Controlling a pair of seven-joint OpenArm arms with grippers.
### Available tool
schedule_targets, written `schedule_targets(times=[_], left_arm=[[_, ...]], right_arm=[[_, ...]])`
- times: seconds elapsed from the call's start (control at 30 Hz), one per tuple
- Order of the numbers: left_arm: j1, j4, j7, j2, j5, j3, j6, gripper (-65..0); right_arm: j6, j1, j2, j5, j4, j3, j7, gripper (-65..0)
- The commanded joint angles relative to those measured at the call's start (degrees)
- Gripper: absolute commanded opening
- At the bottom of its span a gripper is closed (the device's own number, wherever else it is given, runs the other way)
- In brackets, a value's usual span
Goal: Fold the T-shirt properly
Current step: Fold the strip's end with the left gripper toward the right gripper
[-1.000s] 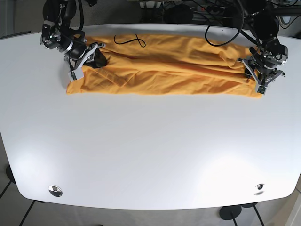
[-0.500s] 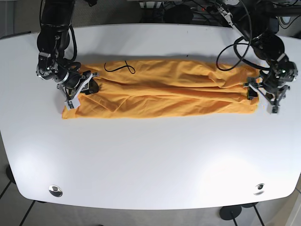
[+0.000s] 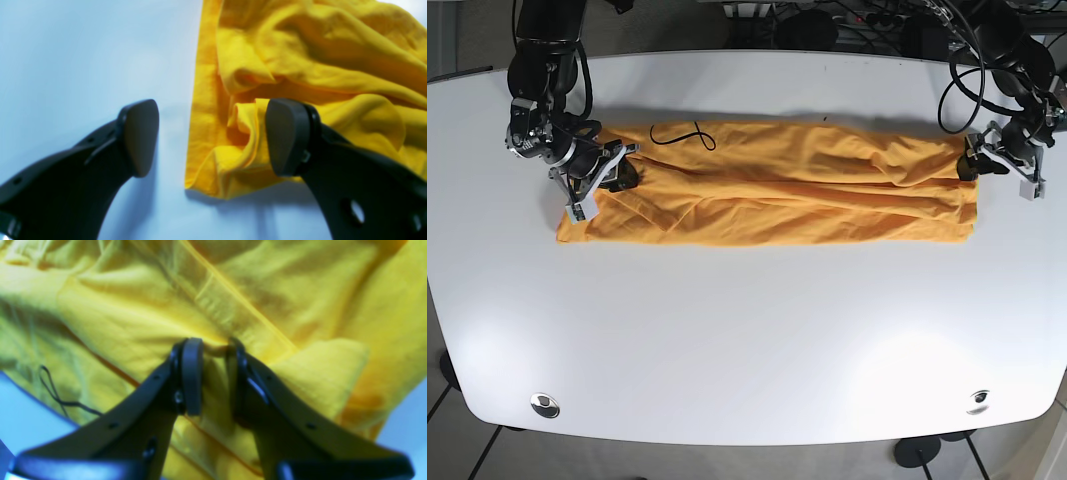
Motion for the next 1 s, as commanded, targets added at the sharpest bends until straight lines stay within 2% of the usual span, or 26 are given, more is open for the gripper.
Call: schedule_targets(times=[0.03,0.1,0.27,0.33,0.37,0.4,0.43,0.53,0.6,0.7,0.77,0.9,1.0], left_arm=[[-2.53,-1.61,1.77,0.47,1.12,0.14,0.01,-18.1],[-4.03,-3.45,1.77,1.00,1.21,0.23,0.01,-18.2],[-6.31,-6.18,1.86,0.91,1.21,4.71,0.01,-31.4],[-6.23,-6.00,1.86,0.91,1.21,4.71,0.01,-41.7],[-6.23,-5.91,1.86,0.91,1.21,4.71,0.01,-52.4],[-6.23,-5.83,1.86,0.91,1.21,4.71,0.01,-57.6],[-6.23,-4.86,1.86,0.91,1.21,4.71,0.01,-59.9],[-4.03,4.46,1.86,1.17,1.21,4.71,0.01,-60.1],[-2.01,13.34,1.95,3.28,1.21,5.15,0.01,-60.1],[1.07,27.67,5.82,6.18,1.12,10.25,0.01,-60.1],[3.09,35.32,6.61,10.31,1.12,15.97,0.01,-60.1],[3.53,36.20,6.35,16.12,1.21,25.72,0.01,-60.0],[3.18,33.82,5.99,18.84,1.21,29.94,1.20,-59.9]], right_arm=[[0.26,0.24,-0.16,0.21,0.89,-0.09,-0.20,-52.5],[0.26,0.15,-0.34,0.21,0.89,-0.27,-0.20,-52.5],[0.26,0.15,-1.22,0.21,0.98,-0.09,-0.20,-52.5],[0.26,0.15,-1.22,0.21,0.98,0.08,-0.20,-52.6],[0.26,0.15,-1.22,0.21,0.98,0.08,-0.20,-52.6],[0.26,0.15,-1.22,0.21,0.98,0.08,-0.20,-52.6],[0.26,0.15,-1.31,0.21,0.98,0.08,-0.20,-52.6],[0.26,0.15,-1.39,0.21,0.98,0.08,-0.20,-52.6],[0.26,0.15,-1.39,0.21,0.98,0.08,-0.20,-52.6],[0.26,0.15,-1.39,0.21,0.98,0.08,-0.20,-52.6],[0.26,0.15,-1.39,0.21,0.89,0.08,-0.20,-52.6],[0.26,0.15,-1.48,0.21,0.89,0.00,-0.20,-52.6],[0.26,0.15,-1.48,0.21,0.89,-0.09,-0.20,-52.6]])
